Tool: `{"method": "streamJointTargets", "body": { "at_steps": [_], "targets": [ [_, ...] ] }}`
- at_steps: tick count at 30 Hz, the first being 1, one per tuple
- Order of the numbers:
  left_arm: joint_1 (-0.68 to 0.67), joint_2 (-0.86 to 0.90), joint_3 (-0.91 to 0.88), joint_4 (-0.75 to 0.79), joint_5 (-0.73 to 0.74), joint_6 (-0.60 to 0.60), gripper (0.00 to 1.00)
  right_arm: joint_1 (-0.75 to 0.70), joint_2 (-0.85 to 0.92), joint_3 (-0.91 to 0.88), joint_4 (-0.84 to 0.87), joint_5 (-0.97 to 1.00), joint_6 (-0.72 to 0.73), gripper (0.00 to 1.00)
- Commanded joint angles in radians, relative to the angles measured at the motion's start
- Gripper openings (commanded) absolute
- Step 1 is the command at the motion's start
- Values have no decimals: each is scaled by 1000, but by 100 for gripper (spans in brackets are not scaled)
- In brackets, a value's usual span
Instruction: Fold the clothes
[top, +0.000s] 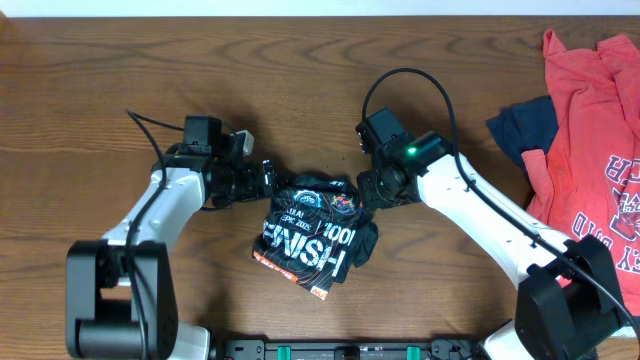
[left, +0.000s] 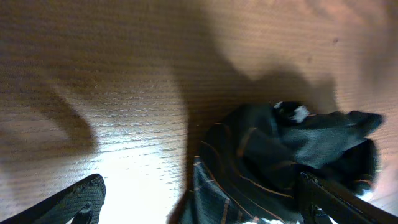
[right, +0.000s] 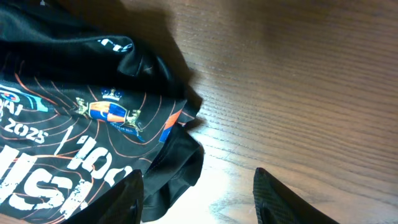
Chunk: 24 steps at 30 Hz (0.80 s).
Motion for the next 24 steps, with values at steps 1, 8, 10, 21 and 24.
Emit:
{"method": "streamJointTargets", "body": {
  "at_steps": [1,8,10,21,24],
  "targets": [
    [-8,47,14,11,62,69,98,2,-2,2,3,-8,-19,55],
    [-30,54,14,43,99,81,98,1,-2,2,3,-1,-19,56],
    [-30,54,14,68,125,80,98,1,-2,2,2,-1,-19,56],
    [-74,54,14,129,224,82,98,-3,-2,2,-3,33,4,56],
    [-71,54,14,125,217,92,98,-17,-2,2,-9,38,4,56]
  ]
}}
